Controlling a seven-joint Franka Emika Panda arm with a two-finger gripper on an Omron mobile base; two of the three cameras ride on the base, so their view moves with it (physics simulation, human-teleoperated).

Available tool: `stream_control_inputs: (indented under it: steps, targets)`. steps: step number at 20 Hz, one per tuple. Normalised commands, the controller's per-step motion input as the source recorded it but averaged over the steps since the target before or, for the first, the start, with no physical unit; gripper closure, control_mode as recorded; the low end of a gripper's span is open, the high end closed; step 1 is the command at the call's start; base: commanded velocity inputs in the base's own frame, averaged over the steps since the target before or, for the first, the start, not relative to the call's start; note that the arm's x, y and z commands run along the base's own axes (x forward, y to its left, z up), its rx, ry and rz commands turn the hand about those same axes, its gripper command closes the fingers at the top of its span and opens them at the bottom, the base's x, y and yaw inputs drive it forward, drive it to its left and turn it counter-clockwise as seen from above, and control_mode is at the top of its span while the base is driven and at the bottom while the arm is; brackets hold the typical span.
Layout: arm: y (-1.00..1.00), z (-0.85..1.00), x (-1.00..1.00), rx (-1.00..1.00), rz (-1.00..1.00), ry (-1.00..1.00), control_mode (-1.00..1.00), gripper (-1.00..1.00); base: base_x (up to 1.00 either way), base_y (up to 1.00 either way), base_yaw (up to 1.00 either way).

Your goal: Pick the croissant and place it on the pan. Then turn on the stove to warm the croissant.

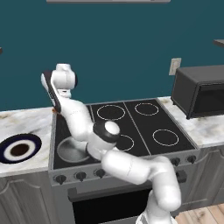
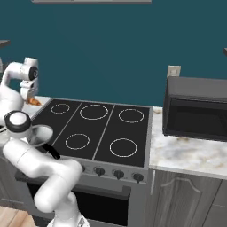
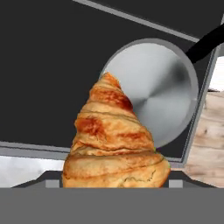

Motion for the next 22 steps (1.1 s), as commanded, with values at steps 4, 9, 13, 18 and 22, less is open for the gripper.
stream_control_inputs:
  steps: [4, 9, 13, 18, 22]
  targets:
    - [-0.45, -0.26, -0.82, 0.16, -0.38, -0.05, -1.00, 1.00, 0.00, 0.00, 0.00]
    - [-0.21, -0.09, -0.94, 0.15, -0.12, -0.19, -1.00, 1.00, 0.00, 0.00, 0.00]
    - [-0.24, 0.00, -0.90, 0.12, 0.00, -0.24, -1.00, 1.00, 0.00, 0.00, 0.00]
    - [-0.50, -0.08, -0.82, 0.03, -0.01, -0.10, -1.00, 1.00, 0.00, 0.00, 0.00]
    - [-0.50, -0.10, -0.34, 0.00, -0.05, 0.00, -1.00, 1.00, 0.00, 0.00, 0.00]
